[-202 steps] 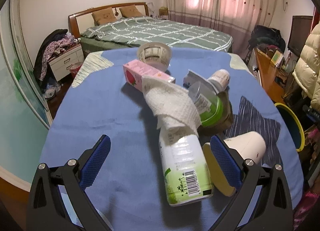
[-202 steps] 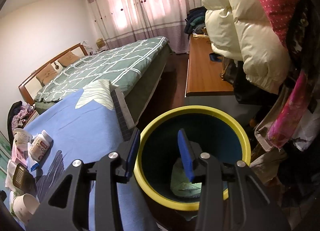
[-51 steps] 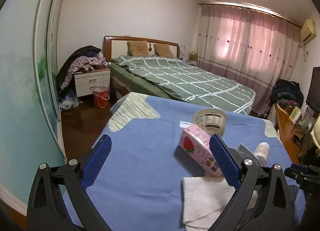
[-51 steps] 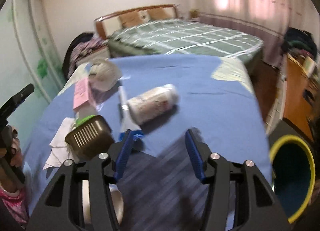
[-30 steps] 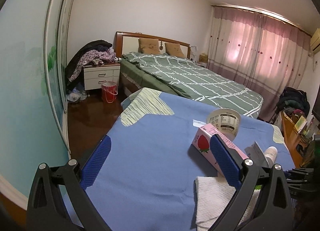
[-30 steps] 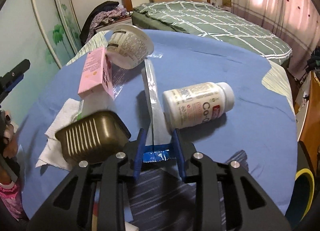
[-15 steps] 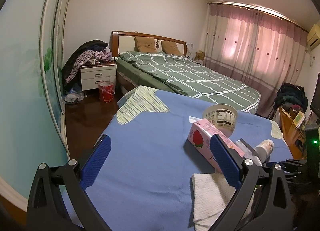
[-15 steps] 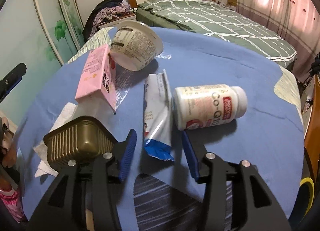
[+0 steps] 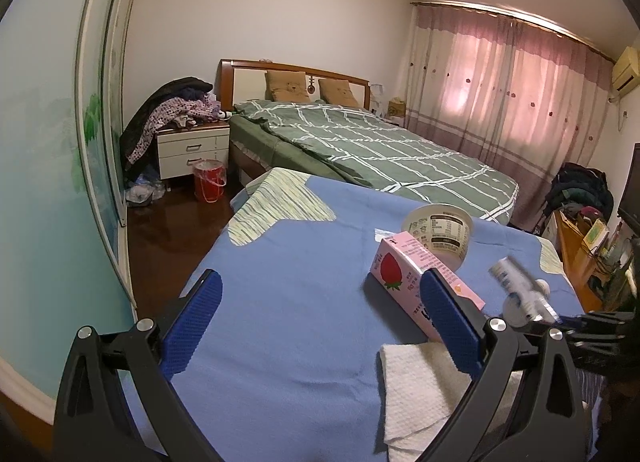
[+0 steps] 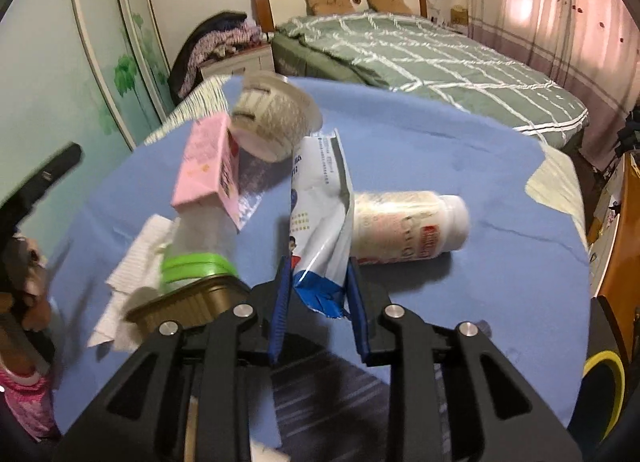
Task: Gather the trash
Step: 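Drop the tube into the yellow bin with the right gripper while the left grasps the paper cup, then carry the white paper cup to the yellow bin and release it with the left gripper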
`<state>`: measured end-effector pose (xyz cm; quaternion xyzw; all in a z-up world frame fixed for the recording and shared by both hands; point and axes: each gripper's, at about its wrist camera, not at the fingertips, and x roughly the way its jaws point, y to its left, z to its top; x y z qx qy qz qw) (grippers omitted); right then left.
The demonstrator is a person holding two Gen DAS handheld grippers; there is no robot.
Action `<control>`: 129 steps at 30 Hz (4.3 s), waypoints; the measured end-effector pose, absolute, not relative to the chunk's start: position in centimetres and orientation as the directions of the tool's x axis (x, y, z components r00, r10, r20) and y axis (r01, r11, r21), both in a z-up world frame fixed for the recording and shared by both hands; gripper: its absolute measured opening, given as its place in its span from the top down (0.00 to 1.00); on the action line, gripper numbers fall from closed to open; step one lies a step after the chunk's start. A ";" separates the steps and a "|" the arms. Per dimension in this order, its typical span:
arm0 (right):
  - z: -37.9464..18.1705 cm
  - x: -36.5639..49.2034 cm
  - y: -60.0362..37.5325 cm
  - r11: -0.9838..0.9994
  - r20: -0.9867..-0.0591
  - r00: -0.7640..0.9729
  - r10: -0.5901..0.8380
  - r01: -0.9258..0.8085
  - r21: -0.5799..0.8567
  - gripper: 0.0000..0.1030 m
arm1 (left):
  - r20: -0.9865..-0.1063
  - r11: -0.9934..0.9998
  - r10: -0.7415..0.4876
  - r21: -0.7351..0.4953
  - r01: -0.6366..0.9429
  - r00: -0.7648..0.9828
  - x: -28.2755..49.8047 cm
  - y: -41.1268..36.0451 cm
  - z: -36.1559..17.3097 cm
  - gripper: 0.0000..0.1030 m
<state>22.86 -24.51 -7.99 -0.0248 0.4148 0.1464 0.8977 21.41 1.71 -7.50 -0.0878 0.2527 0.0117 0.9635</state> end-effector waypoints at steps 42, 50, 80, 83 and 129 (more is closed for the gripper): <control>-12.4 5.4 -52.8 0.825 -0.683 0.645 -0.343 0.555 0.110 0.61 | -0.640 0.965 -0.251 -0.109 0.238 0.726 11.3 -15.6 -8.3 0.05; -12.0 4.2 -53.0 0.831 -0.657 0.687 -0.311 0.532 0.163 0.58 | -0.682 0.980 -0.190 -0.086 0.180 0.707 11.7 -16.9 -9.2 0.05; -13.6 3.6 -53.2 0.850 -0.643 0.736 -0.213 0.465 0.250 0.56 | -0.757 0.992 -0.103 -0.031 0.123 0.646 12.5 -20.6 -11.6 0.09; -13.6 3.5 -53.3 0.847 -0.642 0.736 -0.214 0.468 0.253 0.56 | -0.766 0.987 -0.140 -0.058 0.149 0.627 12.7 -20.4 -11.8 0.24; -10.7 -6.4 -57.0 0.774 -0.595 0.688 -0.416 0.611 0.166 0.56 | -0.701 0.595 -0.601 -0.071 0.801 0.384 13.7 -46.8 -5.7 0.98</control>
